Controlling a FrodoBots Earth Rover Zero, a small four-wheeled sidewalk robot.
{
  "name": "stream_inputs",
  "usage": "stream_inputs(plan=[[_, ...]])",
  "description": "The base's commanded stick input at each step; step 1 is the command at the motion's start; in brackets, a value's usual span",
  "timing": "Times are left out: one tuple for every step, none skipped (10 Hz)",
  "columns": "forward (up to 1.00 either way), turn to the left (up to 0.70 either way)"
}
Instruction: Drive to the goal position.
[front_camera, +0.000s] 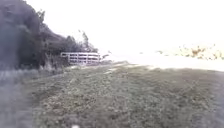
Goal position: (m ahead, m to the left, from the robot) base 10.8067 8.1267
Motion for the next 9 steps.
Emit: stream_inputs(plan=[[0.45, 0.00], [0.45, 0.00], [0.45, 0.00], [0.45, 0.00], [0.45, 0.00], [0.45, 0.00], [0.45, 0.00], [0.45, 0.00], [0.45, 0.00]])
